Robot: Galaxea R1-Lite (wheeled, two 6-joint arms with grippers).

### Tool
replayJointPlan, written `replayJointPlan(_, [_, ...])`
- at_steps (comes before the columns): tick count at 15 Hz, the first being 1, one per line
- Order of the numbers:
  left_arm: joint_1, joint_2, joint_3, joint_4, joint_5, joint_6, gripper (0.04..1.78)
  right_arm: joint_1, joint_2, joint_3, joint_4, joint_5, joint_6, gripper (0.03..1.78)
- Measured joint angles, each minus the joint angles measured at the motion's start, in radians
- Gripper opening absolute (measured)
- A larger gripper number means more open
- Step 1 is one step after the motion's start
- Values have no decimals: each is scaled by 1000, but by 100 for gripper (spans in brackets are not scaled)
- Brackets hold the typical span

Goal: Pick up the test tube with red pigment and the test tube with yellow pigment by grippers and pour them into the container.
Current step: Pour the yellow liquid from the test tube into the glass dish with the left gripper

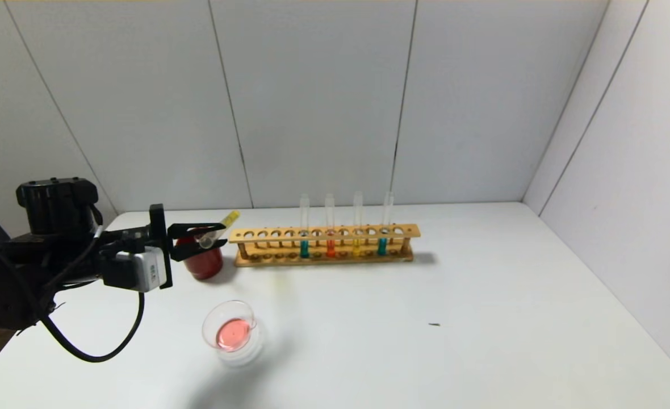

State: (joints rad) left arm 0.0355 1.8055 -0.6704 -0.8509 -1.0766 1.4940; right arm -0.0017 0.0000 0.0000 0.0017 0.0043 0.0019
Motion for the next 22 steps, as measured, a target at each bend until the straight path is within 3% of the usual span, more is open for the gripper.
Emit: replayJointPlan(22, [-15, 147, -113, -24, 36, 309, 31, 0, 0, 0, 0, 0, 0, 175])
